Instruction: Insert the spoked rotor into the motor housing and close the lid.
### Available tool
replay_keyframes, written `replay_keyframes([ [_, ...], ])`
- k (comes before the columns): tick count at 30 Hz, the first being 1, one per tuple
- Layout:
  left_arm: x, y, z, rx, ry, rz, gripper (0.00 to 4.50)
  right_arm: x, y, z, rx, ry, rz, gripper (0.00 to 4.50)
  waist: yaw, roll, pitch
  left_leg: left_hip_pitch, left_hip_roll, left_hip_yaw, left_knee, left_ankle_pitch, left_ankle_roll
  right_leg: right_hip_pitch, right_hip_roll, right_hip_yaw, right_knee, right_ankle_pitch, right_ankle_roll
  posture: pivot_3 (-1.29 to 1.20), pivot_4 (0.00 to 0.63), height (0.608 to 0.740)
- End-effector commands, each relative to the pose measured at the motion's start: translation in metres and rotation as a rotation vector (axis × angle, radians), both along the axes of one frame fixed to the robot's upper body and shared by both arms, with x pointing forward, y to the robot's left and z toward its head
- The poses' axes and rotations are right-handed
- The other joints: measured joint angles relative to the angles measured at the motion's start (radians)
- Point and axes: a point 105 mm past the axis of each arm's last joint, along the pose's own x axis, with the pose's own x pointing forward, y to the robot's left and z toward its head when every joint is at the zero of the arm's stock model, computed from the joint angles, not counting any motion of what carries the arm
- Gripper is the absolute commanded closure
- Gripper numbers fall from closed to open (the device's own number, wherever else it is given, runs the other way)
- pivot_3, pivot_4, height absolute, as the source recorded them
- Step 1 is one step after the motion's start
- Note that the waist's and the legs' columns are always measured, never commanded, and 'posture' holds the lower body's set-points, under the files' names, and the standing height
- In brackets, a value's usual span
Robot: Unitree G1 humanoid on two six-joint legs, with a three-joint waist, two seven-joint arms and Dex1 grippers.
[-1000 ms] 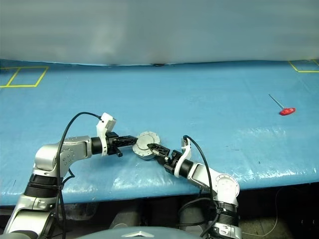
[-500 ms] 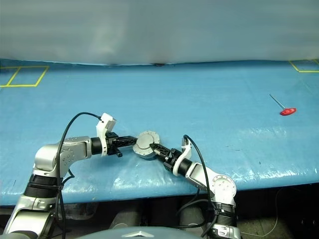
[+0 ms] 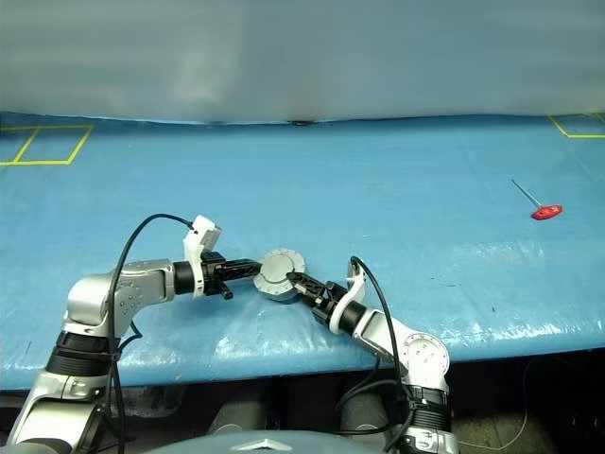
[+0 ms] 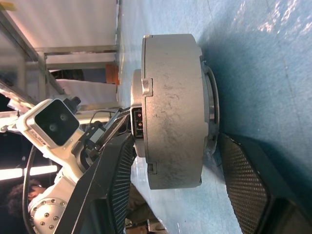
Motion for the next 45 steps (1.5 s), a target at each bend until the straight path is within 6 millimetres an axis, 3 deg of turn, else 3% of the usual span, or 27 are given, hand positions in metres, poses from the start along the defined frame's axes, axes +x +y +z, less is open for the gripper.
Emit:
replay_keyframes([
  [1, -0.0148, -0.0028, -0.0301, 0.054, 0.115, -0.016, 4.5, 0.0025, -0.0051, 0.0053, -0.024, -0.048, -0.022, 2.13, 0.0, 0.0, 0.0, 0.0, 0.0, 0.0, 0.0, 0.0, 0.0, 0.0, 0.0, 0.0, 0.0, 0.0, 0.0, 0.0, 0.15, 0.74],
  [3, -0.0151, -0.0025, -0.0306, 0.056, 0.117, -0.016, 4.5, 0.002, -0.0048, 0.0059, -0.025, -0.06, -0.016, 2.13, 0.0, 0.0, 0.0, 0.0, 0.0, 0.0, 0.0, 0.0, 0.0, 0.0, 0.0, 0.0, 0.0, 0.0, 0.0, 0.0, 0.15, 0.74],
  [8, -0.0158, -0.0023, -0.0308, 0.058, 0.118, -0.017, 4.5, 0.0014, -0.0044, 0.005, -0.028, -0.066, -0.023, 0.48, 0.002, 0.0, 0.0, 0.0, 0.0, 0.0, 0.0, 0.0, 0.0, 0.0, 0.0, 0.0, 0.0, 0.0, 0.0, 0.0, 0.15, 0.74],
  [10, -0.0157, -0.0024, -0.031, 0.058, 0.119, -0.018, 4.5, 0.001, -0.0041, 0.0034, -0.039, -0.057, -0.027, 0.03, 0.002, 0.0, 0.0, 0.001, 0.0, 0.0, 0.0, 0.0, 0.0, 0.0, 0.0, 0.0, 0.0, 0.0, 0.0, 0.0, 0.15, 0.74],
  [24, -0.0163, -0.0038, -0.0314, 0.059, 0.121, -0.023, 4.5, 0.0003, -0.0085, 0.001, -0.029, -0.043, -0.038, 0.03, 0.003, 0.0, -0.001, 0.001, 0.0, 0.0, 0.0, 0.0, 0.0, 0.0, -0.003, 0.0, 0.0, 0.0, 0.0, 0.0, 0.15, 0.74],
  [28, -0.0159, -0.0041, -0.0314, 0.06, 0.121, -0.025, 4.5, -0.0013, -0.0093, 0.0, -0.027, -0.038, -0.035, 0.93, 0.004, 0.0, 0.0, 0.001, -0.001, 0.0, 0.0, 0.0, 0.001, 0.0, -0.003, 0.0, 0.0, 0.0, 0.0, 0.0, 0.15, 0.74],
  [35, -0.0153, -0.0045, -0.0314, 0.061, 0.121, -0.028, 4.5, -0.0042, -0.0088, -0.0028, -0.033, -0.027, -0.023, 3.27, 0.002, 0.001, -0.001, 0.001, -0.001, 0.0, 0.0, -0.001, 0.001, 0.001, -0.004, -0.001, 0.0, 0.0, 0.001, 0.0, 0.15, 0.74],
  [45, -0.0122, -0.0025, -0.0283, 0.055, 0.11, -0.017, 4.5, -0.0071, -0.0031, -0.0024, -0.03, -0.031, 0.008, 3.37, 0.001, 0.001, -0.002, 0.001, -0.001, 0.0, 0.0, -0.001, 0.001, 0.001, -0.004, -0.001, 0.0, 0.0, 0.001, 0.0, 0.15, 0.74],
])
